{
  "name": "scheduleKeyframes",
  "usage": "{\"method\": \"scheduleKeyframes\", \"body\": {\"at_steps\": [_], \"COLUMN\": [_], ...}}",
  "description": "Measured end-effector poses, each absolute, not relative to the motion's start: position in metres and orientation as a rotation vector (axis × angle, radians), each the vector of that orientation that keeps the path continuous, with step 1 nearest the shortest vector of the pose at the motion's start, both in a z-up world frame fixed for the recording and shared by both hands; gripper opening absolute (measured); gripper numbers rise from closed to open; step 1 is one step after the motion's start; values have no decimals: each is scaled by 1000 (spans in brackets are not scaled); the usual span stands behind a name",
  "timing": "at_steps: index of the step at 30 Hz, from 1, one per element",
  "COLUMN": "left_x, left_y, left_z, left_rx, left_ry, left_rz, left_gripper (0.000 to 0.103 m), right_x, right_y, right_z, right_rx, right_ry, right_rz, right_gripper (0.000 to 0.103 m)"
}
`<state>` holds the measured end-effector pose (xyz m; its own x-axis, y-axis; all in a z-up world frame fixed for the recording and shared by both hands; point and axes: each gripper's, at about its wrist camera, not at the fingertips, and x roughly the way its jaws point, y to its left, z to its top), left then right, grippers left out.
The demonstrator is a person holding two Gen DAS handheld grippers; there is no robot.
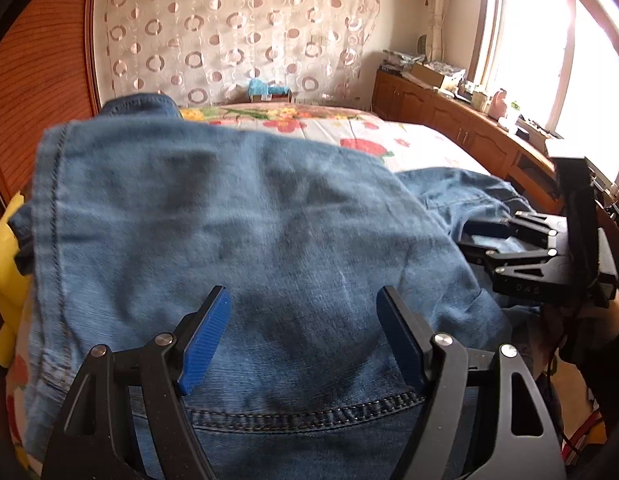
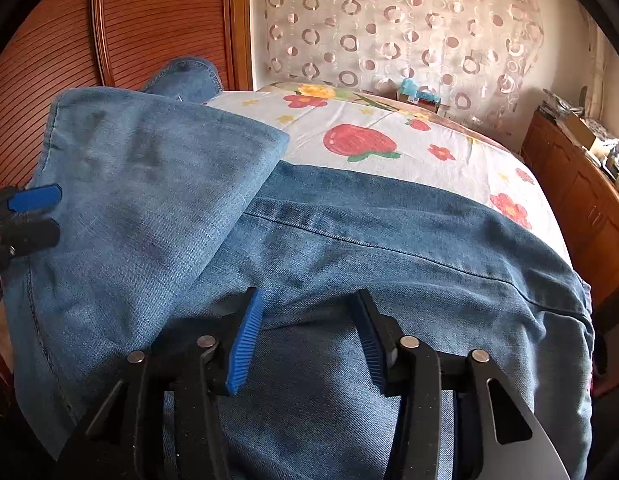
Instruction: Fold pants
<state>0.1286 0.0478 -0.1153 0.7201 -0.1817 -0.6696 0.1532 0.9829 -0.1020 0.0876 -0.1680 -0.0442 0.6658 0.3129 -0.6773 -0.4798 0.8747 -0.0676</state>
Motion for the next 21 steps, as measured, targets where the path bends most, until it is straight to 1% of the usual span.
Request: {"method": "scheduleKeyframes", "body": {"at_steps": [4, 9, 12, 17, 21], "left_x": [131, 131, 133, 133, 134], "left_y": [47, 46, 45, 44, 43], "left_z": [-127, -131, -134, -133, -133], "left_rx": [-52, -46, -42, -38, -32], "left_ry": [765, 762, 765, 753, 754], "left_rz": [-185, -191, -196, -197, -193], "left_gripper": [77, 80, 81, 83, 83], "right_x": [89, 73, 56, 31, 17], "right_y": [-174, -201, -235, -297, -349], "right_z": [-44, -33, -24, -20, -28], "right_rx": [-231, -147, -90, -78, -57], "right_ry": [728, 700, 662, 621, 634], "right_rz": [449, 430, 396, 275, 175], "right_gripper": [59, 59, 59, 59, 59]}}
